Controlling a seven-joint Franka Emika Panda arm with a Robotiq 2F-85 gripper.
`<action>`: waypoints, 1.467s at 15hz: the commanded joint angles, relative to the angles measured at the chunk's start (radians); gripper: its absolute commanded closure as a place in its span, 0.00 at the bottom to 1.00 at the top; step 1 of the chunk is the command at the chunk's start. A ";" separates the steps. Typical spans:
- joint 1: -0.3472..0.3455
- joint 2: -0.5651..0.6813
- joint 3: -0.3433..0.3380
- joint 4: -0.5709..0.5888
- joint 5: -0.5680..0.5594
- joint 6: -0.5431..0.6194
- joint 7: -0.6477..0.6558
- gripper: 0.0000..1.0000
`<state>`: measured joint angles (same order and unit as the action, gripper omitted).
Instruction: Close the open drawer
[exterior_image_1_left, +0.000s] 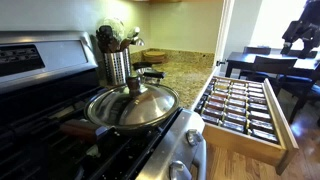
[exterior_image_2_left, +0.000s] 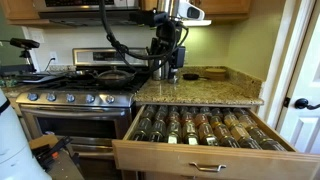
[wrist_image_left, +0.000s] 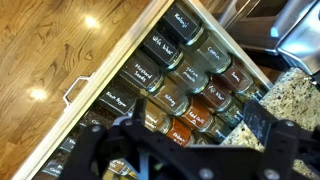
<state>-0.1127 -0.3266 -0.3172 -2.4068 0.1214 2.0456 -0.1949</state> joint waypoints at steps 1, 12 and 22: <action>-0.026 0.003 0.024 0.002 0.009 -0.003 -0.008 0.00; -0.061 0.097 -0.008 -0.003 0.118 0.107 0.003 0.00; -0.092 0.306 0.016 0.043 0.308 0.204 -0.001 0.00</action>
<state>-0.1892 -0.0674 -0.3202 -2.3912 0.3840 2.2295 -0.1944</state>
